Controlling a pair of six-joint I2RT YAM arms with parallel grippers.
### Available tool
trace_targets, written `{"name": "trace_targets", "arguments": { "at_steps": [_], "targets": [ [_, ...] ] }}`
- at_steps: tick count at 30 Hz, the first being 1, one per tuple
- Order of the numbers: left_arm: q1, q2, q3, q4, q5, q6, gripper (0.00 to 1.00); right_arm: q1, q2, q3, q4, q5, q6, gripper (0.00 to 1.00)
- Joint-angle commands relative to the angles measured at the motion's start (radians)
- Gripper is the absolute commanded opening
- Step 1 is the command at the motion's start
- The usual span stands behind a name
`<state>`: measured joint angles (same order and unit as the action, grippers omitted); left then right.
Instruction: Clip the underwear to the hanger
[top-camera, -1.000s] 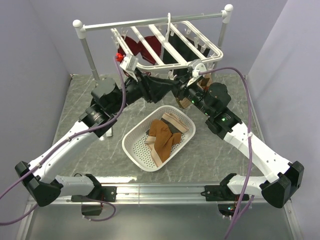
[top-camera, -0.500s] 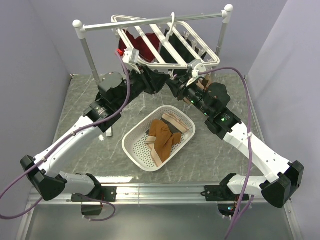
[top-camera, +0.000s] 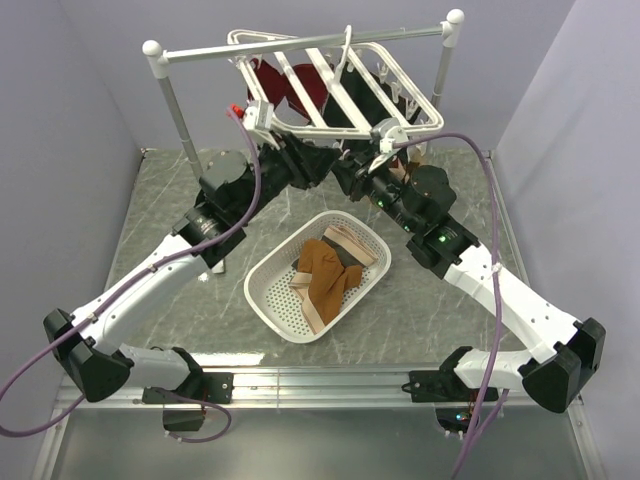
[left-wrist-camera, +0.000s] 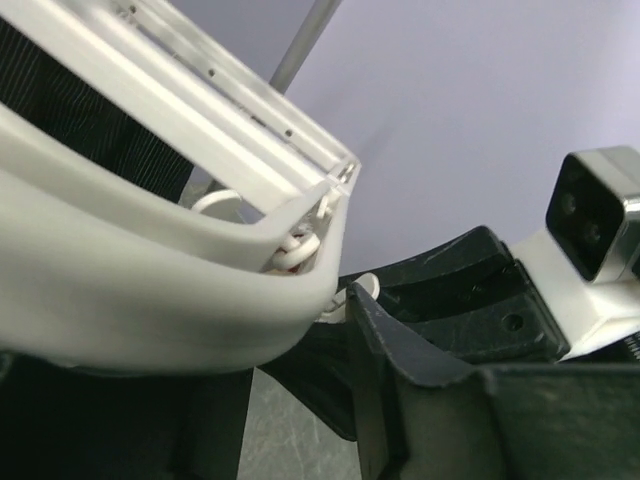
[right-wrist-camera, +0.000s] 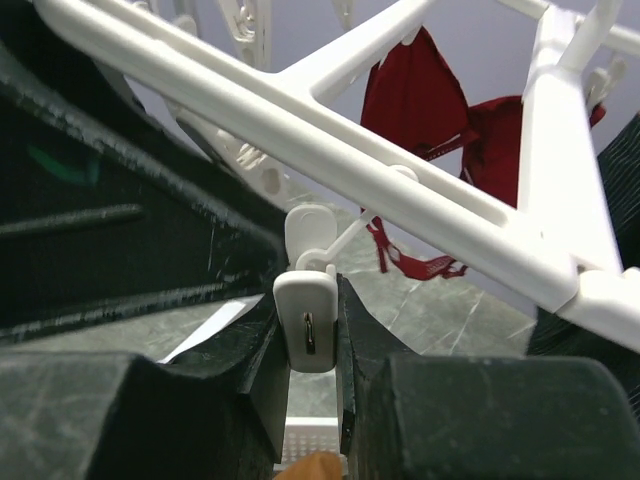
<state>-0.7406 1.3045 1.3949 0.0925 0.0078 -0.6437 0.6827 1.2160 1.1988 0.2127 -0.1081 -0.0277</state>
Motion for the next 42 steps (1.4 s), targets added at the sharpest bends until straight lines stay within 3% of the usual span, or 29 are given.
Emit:
{"name": "trace_targets", "arguments": {
  "at_steps": [1, 6, 10, 17, 26, 29, 30, 31, 32, 35, 42],
  "targets": [
    [-0.005, -0.063, -0.071, 0.147, -0.045, -0.005, 0.48, 0.029, 0.008, 0.038, -0.035, -0.009, 0.057, 0.0],
    [-0.006, -0.106, -0.108, 0.11, -0.117, 0.027, 0.49, 0.038, 0.019, 0.051, -0.035, 0.013, 0.069, 0.0],
    [-0.009, -0.125, -0.148, 0.133, -0.129, 0.042, 0.43, 0.044, 0.027, 0.05, -0.022, 0.012, 0.058, 0.0],
    [-0.011, -0.073, -0.117, 0.21, -0.117, 0.019, 0.38, 0.057, 0.05, 0.073, -0.018, 0.013, 0.051, 0.0],
    [-0.011, -0.036, -0.083, 0.18, -0.137, -0.005, 0.31, 0.075, 0.047, 0.071, -0.007, 0.001, 0.045, 0.0],
    [-0.011, -0.028, -0.073, 0.182, -0.115, -0.02, 0.15, 0.077, 0.047, 0.067, -0.007, -0.008, 0.046, 0.0],
    [-0.009, -0.03, -0.071, 0.179, -0.114, -0.028, 0.05, 0.077, 0.048, 0.067, -0.007, -0.008, 0.048, 0.0],
    [-0.011, -0.03, -0.07, 0.176, -0.114, -0.049, 0.0, 0.075, 0.043, 0.062, -0.009, -0.007, 0.046, 0.01],
    [-0.008, -0.031, -0.07, 0.171, -0.12, -0.06, 0.0, 0.075, 0.04, 0.058, -0.01, 0.002, 0.046, 0.12],
    [0.007, -0.033, -0.07, 0.156, -0.115, -0.105, 0.0, 0.075, 0.019, 0.03, -0.01, 0.03, 0.037, 0.27],
    [0.038, -0.024, -0.057, 0.108, -0.1, -0.178, 0.0, 0.069, -0.013, -0.034, 0.02, 0.035, -0.001, 0.28]
  ]
}}
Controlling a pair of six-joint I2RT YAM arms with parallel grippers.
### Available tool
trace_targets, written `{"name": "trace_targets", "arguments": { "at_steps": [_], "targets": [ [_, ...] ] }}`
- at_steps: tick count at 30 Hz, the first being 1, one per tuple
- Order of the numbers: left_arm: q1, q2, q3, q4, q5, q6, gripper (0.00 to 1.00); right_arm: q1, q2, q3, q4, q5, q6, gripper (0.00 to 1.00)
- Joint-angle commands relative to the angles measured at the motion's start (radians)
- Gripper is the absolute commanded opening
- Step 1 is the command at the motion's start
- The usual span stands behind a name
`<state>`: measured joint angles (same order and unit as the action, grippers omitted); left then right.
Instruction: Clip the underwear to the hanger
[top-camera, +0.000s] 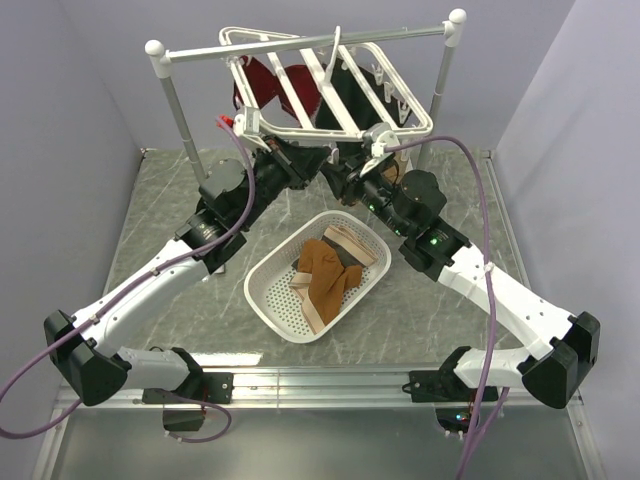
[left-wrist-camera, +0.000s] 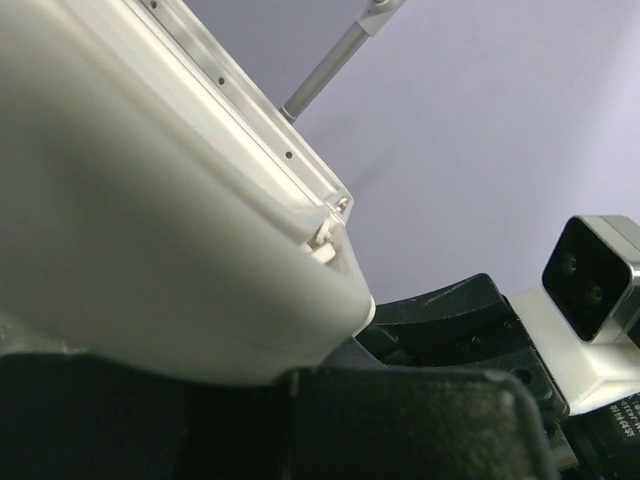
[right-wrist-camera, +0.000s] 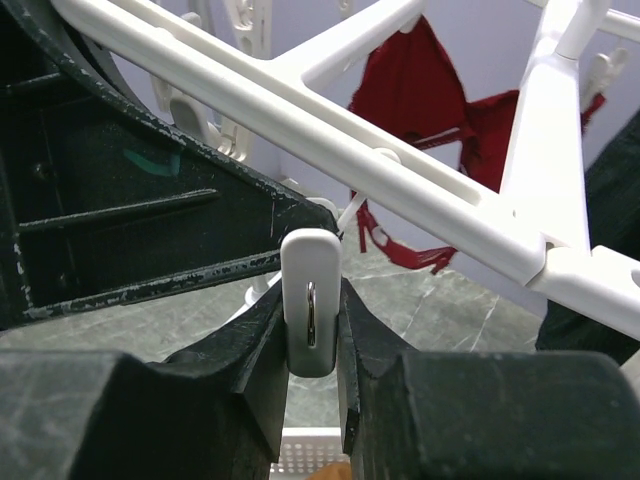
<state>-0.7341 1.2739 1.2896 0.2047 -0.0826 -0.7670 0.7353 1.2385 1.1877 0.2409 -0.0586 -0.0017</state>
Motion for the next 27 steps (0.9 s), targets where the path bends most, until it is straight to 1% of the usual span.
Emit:
{"name": "trace_targets", "arguments": {
  "at_steps": [1, 3, 4, 5, 6, 7, 8, 9, 11, 12, 13, 15, 17, 20, 25, 27],
  "targets": [
    [0.033, 0.008, 0.048, -0.005, -0.002, -0.06, 0.0, 0.016, -0.033, -0.025, -0.006, -0.015, -0.026, 0.28],
    [0.035, 0.007, 0.048, -0.002, 0.003, -0.058, 0.0, 0.015, -0.03, -0.022, 0.003, -0.02, -0.034, 0.26],
    [0.035, 0.005, 0.05, -0.004, 0.004, -0.06, 0.0, 0.016, -0.024, -0.014, 0.006, -0.02, -0.035, 0.22],
    [0.035, 0.007, 0.05, -0.008, 0.004, -0.063, 0.0, 0.016, -0.022, -0.01, 0.006, -0.02, -0.04, 0.09],
    [0.039, 0.005, 0.048, -0.008, 0.009, -0.067, 0.0, 0.016, -0.019, -0.004, 0.003, -0.023, -0.043, 0.03],
    [0.042, 0.004, 0.045, -0.004, 0.024, -0.077, 0.01, 0.013, -0.014, 0.004, -0.002, -0.027, -0.043, 0.0],
    [0.045, -0.001, 0.042, 0.004, 0.036, -0.08, 0.06, 0.015, -0.011, 0.007, -0.008, -0.032, -0.044, 0.0],
    [0.055, -0.002, 0.031, 0.012, 0.046, -0.083, 0.19, 0.015, -0.013, 0.009, -0.008, -0.035, -0.044, 0.0],
    [0.056, -0.018, 0.024, 0.024, 0.075, -0.072, 0.3, 0.015, -0.013, 0.004, -0.005, -0.041, -0.044, 0.0],
    [0.056, -0.022, 0.019, 0.021, 0.075, -0.065, 0.39, 0.015, -0.016, 0.004, -0.005, -0.041, -0.044, 0.0],
    [0.056, -0.03, 0.017, 0.015, 0.075, -0.061, 0.41, 0.015, -0.014, 0.006, -0.008, -0.044, -0.043, 0.0],
    [0.061, -0.039, 0.013, 0.004, 0.073, -0.048, 0.45, 0.013, -0.014, 0.006, -0.014, -0.049, -0.046, 0.0],
    [0.065, -0.053, 0.005, 0.013, 0.075, -0.031, 0.46, 0.015, -0.013, 0.01, -0.018, -0.047, -0.047, 0.0],
    [0.065, -0.062, -0.012, 0.047, 0.122, -0.008, 0.45, 0.015, -0.002, 0.027, -0.035, -0.049, -0.044, 0.0],
    [0.064, -0.044, -0.021, 0.102, 0.165, 0.018, 0.49, 0.015, 0.025, 0.073, -0.069, -0.047, -0.034, 0.0],
    [0.061, -0.039, -0.03, 0.119, 0.179, 0.029, 0.52, 0.015, 0.029, 0.087, -0.078, -0.046, -0.032, 0.0]
  ]
}}
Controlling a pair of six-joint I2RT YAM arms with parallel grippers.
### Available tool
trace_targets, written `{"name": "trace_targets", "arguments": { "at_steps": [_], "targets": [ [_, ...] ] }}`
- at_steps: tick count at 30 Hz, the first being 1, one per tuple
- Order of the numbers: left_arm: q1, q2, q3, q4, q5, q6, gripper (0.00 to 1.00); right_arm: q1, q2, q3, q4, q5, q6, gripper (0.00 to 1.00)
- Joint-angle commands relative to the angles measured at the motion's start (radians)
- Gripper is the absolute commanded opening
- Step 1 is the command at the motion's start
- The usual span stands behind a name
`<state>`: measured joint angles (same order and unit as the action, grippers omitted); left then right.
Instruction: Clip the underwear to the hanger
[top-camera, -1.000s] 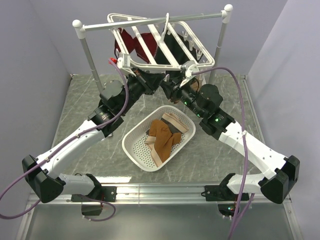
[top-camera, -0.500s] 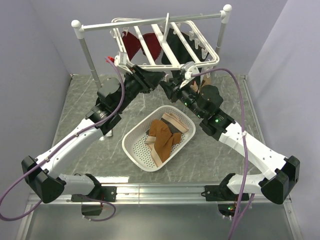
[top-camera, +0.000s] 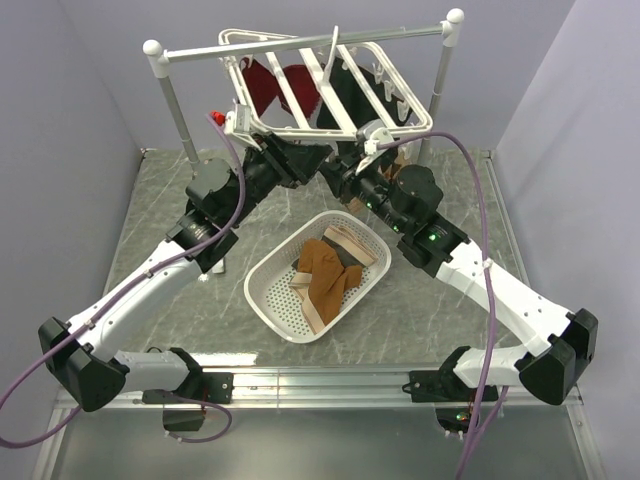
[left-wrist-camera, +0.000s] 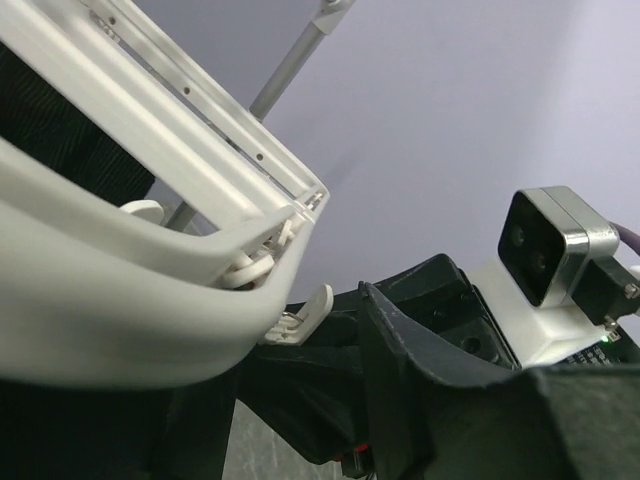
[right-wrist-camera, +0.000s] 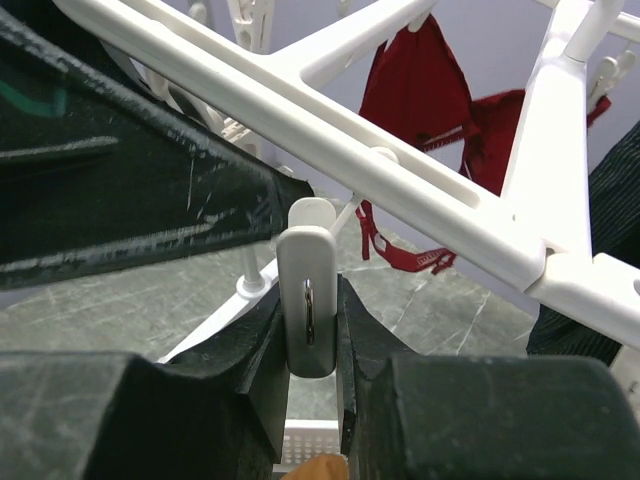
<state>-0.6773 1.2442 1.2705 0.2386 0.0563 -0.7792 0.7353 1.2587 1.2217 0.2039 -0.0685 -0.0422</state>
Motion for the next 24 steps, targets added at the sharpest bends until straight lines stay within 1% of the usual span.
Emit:
{"name": "trace_targets", "arguments": {
  "at_steps": [1, 8, 16, 22, 24],
  "targets": [
    [0.001, -0.008, -0.011, 0.087, 0.043, 0.046, 0.53, 0.013, 0.014, 0.056, -0.046, -0.034, 0.005, 0.0],
    [-0.004, 0.012, 0.026, 0.022, -0.006, 0.093, 0.53, 0.016, 0.01, 0.055, -0.043, -0.048, 0.002, 0.0],
    [-0.005, 0.055, 0.076, -0.022, -0.018, 0.083, 0.52, 0.018, 0.008, 0.053, -0.037, -0.056, -0.005, 0.0],
    [-0.007, 0.055, 0.078, 0.019, -0.023, 0.069, 0.49, 0.021, 0.016, 0.059, -0.043, -0.057, -0.008, 0.0],
    [-0.007, 0.06, 0.082, 0.025, -0.027, 0.074, 0.43, 0.021, 0.016, 0.058, -0.044, -0.057, -0.01, 0.0]
  ]
}}
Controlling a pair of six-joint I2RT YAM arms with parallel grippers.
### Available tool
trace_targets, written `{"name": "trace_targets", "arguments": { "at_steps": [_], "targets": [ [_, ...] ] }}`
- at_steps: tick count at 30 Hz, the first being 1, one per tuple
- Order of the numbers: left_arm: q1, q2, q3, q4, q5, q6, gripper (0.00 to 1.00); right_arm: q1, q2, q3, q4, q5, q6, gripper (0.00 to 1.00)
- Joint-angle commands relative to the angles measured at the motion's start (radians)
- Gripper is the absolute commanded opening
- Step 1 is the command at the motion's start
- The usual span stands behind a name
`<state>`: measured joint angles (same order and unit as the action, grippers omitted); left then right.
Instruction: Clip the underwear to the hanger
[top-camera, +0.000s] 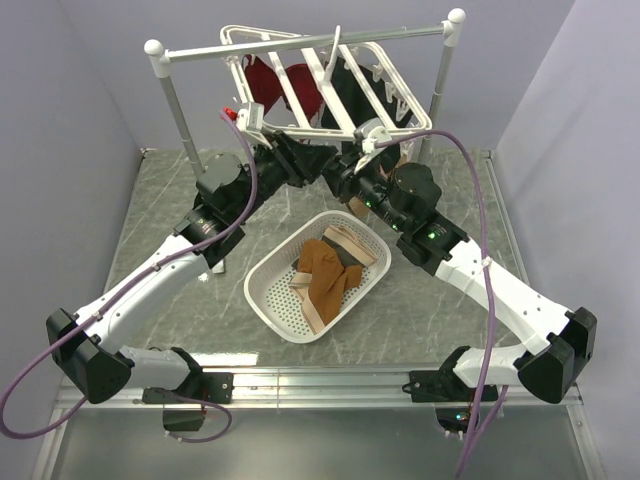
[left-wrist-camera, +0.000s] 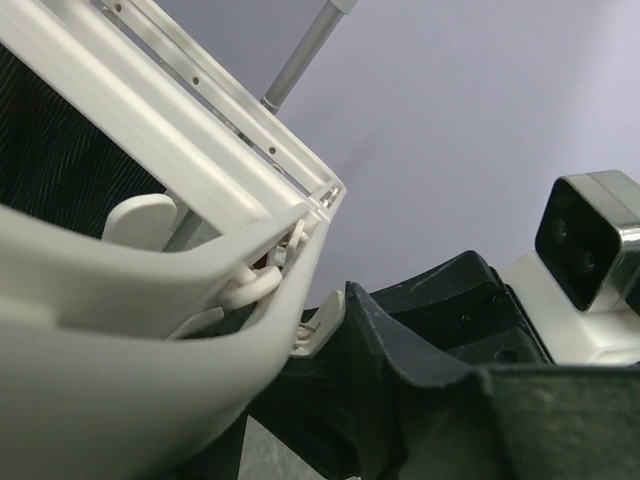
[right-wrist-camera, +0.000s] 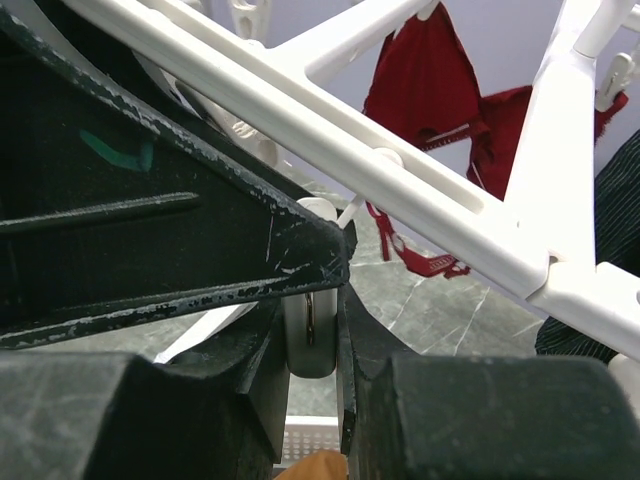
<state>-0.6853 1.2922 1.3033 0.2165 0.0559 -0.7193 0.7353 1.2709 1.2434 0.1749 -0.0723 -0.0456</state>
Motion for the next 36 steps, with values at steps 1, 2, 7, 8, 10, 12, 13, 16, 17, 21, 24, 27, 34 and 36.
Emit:
{"name": "trace_targets", "arguments": {
  "at_steps": [1, 2, 7, 8, 10, 12, 13, 16, 17, 21, 24, 27, 34, 36],
  "targets": [
    [0.001, 0.012, 0.057, 0.038, -0.031, 0.012, 0.39, 0.024, 0.004, 0.034, -0.015, -0.053, -0.007, 0.0],
    [0.004, 0.013, 0.06, 0.038, -0.034, 0.011, 0.29, 0.024, 0.002, 0.031, -0.015, -0.057, -0.007, 0.0],
    [0.007, 0.007, 0.053, 0.014, -0.042, 0.012, 0.07, 0.026, -0.004, 0.028, -0.026, -0.054, -0.013, 0.04],
    [0.012, 0.004, 0.05, 0.008, -0.042, 0.009, 0.01, 0.024, -0.007, 0.021, -0.026, -0.052, -0.013, 0.1],
    [0.015, 0.001, 0.042, 0.001, -0.038, 0.008, 0.0, 0.024, -0.016, 0.013, -0.038, -0.052, -0.016, 0.32],
    [0.021, -0.005, 0.039, -0.003, -0.036, 0.014, 0.0, 0.024, -0.03, -0.002, -0.049, -0.05, -0.013, 0.5],
    [0.023, -0.007, 0.036, -0.005, -0.034, 0.015, 0.0, 0.019, -0.036, -0.01, -0.061, -0.053, -0.014, 0.54],
    [0.026, -0.007, 0.034, -0.011, -0.034, 0.023, 0.0, -0.002, -0.076, -0.042, -0.1, -0.081, -0.005, 0.63],
    [0.029, -0.01, 0.031, -0.009, -0.03, 0.024, 0.0, -0.026, -0.106, -0.067, -0.11, -0.125, 0.0, 0.64],
    [0.035, -0.011, 0.03, -0.011, -0.018, 0.026, 0.0, -0.125, -0.172, -0.137, -0.196, -0.348, 0.0, 0.64],
    [0.036, -0.011, 0.027, -0.014, -0.01, 0.026, 0.0, -0.197, -0.202, -0.185, -0.296, -0.536, -0.051, 0.6],
    [0.04, -0.013, 0.024, -0.014, -0.01, 0.026, 0.0, -0.209, -0.193, -0.202, -0.431, -0.604, -0.152, 0.59],
    [0.044, -0.016, 0.025, -0.012, 0.002, 0.021, 0.0, -0.197, -0.023, -0.168, -0.598, -0.658, -0.212, 0.59],
    [0.046, -0.016, 0.024, -0.014, 0.002, 0.023, 0.0, -0.169, -0.007, -0.16, -0.608, -0.609, -0.261, 0.6]
  ]
}}
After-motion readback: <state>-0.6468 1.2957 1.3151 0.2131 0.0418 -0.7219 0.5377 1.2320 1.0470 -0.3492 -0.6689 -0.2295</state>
